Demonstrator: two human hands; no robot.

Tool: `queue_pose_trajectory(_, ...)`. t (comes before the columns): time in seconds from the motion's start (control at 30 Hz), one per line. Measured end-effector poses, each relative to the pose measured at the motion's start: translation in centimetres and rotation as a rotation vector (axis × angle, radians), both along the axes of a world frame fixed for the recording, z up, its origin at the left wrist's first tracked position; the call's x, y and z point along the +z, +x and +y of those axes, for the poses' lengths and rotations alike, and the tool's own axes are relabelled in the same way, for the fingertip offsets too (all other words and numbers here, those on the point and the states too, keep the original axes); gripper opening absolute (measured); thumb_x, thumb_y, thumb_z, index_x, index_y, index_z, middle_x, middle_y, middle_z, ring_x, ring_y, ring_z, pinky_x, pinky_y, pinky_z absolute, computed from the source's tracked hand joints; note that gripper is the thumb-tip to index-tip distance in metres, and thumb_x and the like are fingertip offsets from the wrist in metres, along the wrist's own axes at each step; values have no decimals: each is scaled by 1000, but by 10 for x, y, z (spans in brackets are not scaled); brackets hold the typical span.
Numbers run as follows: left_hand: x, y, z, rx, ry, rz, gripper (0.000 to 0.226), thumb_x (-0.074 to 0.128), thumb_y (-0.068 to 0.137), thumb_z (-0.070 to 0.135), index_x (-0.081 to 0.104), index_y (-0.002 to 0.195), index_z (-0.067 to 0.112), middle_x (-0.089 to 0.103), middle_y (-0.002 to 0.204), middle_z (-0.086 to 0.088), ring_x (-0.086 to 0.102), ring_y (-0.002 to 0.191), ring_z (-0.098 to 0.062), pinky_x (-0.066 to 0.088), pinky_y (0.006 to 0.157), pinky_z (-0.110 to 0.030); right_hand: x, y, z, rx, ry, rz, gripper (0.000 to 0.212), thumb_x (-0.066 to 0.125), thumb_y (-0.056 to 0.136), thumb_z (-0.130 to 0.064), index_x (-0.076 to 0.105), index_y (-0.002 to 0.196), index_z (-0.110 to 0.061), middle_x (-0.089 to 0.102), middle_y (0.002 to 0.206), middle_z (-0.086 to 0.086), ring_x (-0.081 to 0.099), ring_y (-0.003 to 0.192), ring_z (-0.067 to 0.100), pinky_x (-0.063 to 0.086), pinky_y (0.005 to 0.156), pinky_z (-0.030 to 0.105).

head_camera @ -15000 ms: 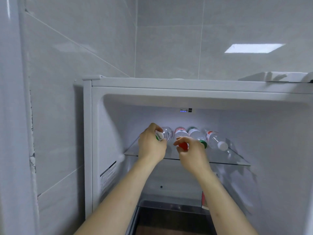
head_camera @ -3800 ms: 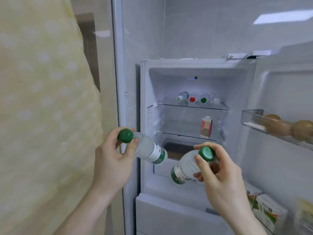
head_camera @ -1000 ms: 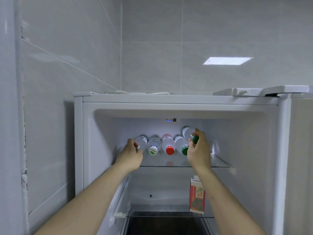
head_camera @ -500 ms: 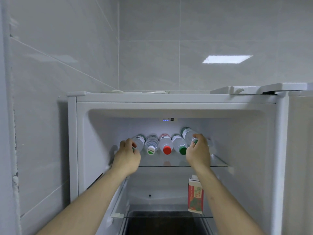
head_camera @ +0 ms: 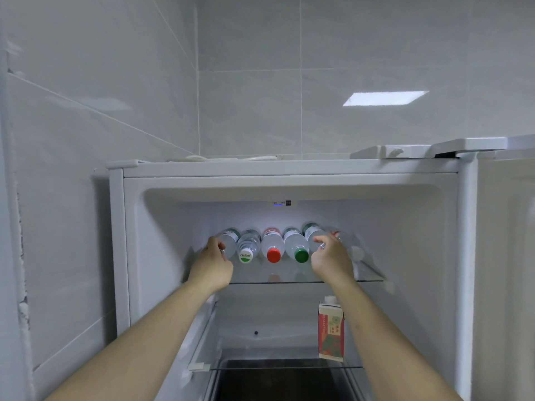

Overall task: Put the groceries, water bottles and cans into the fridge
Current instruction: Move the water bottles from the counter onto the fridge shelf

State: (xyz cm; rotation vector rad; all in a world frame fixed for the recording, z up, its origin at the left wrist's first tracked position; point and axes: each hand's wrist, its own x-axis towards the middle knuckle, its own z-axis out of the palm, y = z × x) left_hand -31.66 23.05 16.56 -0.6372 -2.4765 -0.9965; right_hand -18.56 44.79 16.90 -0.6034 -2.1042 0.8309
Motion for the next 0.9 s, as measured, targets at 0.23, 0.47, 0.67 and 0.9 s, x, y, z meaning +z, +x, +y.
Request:
queue_pose_trajectory(0.23,-1,-5,-1,13,1,-16,14,45,96,9,40,105,18,54,95,-1,51,84,-25,31,61,-31,-3,1,-4,-35,17,-11,44,49,90,-3,62,130,-17,56,143,1,56,121,27,49,92,35)
queue_pose_trajectory(0.47,2,-6,2,12,-35,-59,13,47,96,10,42,107,15,52,99,-2,53,89,-28,36,69,-30,-3,-5,-9,-112,143,-247,46,46,90,-15,58,134,-23,40,153,-6,39,131,38,38,106,42)
queue_pose_trajectory(0.67,-5,7,-2,68,-37,92,14,45,100,11,50,113,9,58,120,-11,57,105,-33,35,76,-31,-7,-2,-10,-110,140,-56,51,45,87,-7,61,134,-23,50,149,-5,41,130,31,38,109,41)
queue_pose_trajectory(0.9,-27,74,-29,-73,158,137,38,49,94,2,51,128,19,50,143,0,50,129,-25,44,105,-39,-31,39,-54,55,39,470,43,52,85,9,74,107,-22,62,140,-4,50,137,19,44,111,37)
